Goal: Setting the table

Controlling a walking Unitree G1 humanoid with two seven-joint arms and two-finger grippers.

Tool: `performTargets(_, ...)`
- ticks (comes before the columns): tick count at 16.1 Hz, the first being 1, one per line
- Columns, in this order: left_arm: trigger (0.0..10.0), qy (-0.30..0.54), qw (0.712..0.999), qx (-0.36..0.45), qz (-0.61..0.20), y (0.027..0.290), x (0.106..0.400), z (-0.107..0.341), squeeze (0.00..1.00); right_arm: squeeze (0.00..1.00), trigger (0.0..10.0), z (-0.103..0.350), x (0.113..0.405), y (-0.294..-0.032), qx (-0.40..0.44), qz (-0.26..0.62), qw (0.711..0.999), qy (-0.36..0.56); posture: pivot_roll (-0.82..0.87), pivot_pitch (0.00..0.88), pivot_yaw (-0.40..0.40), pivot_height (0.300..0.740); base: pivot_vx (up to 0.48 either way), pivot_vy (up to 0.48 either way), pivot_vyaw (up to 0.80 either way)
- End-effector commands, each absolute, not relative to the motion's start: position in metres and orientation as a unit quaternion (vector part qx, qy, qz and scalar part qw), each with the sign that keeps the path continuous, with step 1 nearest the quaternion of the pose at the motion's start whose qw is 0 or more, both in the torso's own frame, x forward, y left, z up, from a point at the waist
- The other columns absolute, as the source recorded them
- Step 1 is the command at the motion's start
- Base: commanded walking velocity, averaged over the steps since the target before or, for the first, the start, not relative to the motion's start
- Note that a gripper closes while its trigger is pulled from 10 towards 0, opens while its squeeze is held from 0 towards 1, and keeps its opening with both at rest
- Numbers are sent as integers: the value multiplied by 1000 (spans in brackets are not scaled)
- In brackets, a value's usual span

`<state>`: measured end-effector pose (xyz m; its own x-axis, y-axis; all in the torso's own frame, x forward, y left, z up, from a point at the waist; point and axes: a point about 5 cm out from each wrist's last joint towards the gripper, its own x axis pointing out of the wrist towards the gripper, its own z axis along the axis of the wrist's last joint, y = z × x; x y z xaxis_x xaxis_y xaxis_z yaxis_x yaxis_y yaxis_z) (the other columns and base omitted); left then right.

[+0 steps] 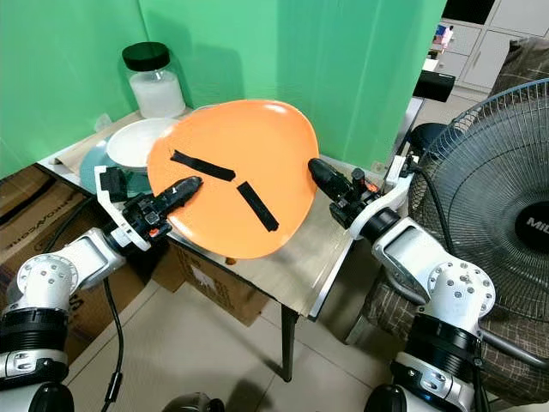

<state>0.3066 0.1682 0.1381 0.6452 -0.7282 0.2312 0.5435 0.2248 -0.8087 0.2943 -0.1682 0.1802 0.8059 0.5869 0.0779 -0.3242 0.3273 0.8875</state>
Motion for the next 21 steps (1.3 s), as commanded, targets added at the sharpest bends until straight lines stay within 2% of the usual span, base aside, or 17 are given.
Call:
performTargets(1, 0, 88, 778, -465, -413, 170, 305, 144, 0, 0, 784, 189, 292, -164, 508, 304, 798, 112, 49, 0, 57, 740, 0, 0, 0)
performTargets(2, 0, 85, 777, -465, -415, 170, 304, 146, 0, 0, 5765, 189, 292, -164, 504, 301, 802, 111, 46, 0, 59, 740, 0, 0, 0)
performTargets(3, 0, 76, 776, -468, -416, 170, 303, 149, 0, 0, 10000, 189, 292, -165, 488, 291, 816, 108, 42, 0, 62, 740, 0, 0, 0)
performTargets(5, 0, 62, 772, -471, -423, 167, 300, 155, 0, 0, 10000, 186, 292, -166, 473, 280, 828, 112, 41, 0, 60, 740, 0, 0, 0)
performTargets(6, 0, 54, 775, -468, -421, 166, 300, 156, 0, 1000, 10000, 185, 291, -167, 478, 280, 825, 110, 39, 0, 60, 740, 0, 0, 0)
performTargets(9, 0, 29, 791, -459, -404, 169, 302, 160, 0, 1000, 10000, 188, 293, -173, 477, 265, 833, 95, 37, 0, 59, 740, 0, 0, 0)
performTargets(14, 0, -16, 812, -448, -373, 183, 307, 171, 0, 1000, 10000, 195, 289, -200, 455, 240, 856, 56, 35, 0, 58, 740, 0, 0, 0)
performTargets(15, 0, -30, 823, -431, -369, 184, 306, 177, 0, 1000, 10000, 192, 288, -214, 396, 191, 897, 56, 30, 0, 63, 740, 0, 0, 0)
performTargets(16, 0, -37, 838, -405, -365, 183, 305, 182, 0, 1000, 10000, 185, 284, -213, 259, 169, 947, 88, 22, 0, 68, 740, 0, 0, 0)
performTargets(17, 0, -42, 855, -371, -359, 180, 303, 186, 0, 1000, 10000, 179, 279, -206, 174, 169, 965, 99, 19, 0, 70, 740, 0, 0, 0)
performTargets(19, 0, -63, 879, -319, -350, 173, 300, 196, 0, 1000, 10000, 172, 274, -196, 159, 166, 968, 103, 24, 0, 66, 740, 0, 0, 0)
performTargets(20, 0, -69, 882, -312, -345, 171, 299, 199, 0, 847, 10000, 170, 272, -194, 158, 164, 968, 106, 26, 0, 66, 740, 0, 0, 0)
performTargets(21, 7137, -93, 910, -237, -328, 161, 295, 211, 0, 0, 10000, 166, 268, -190, 118, 137, 978, 101, 25, 0, 69, 740, 0, 0, 0)
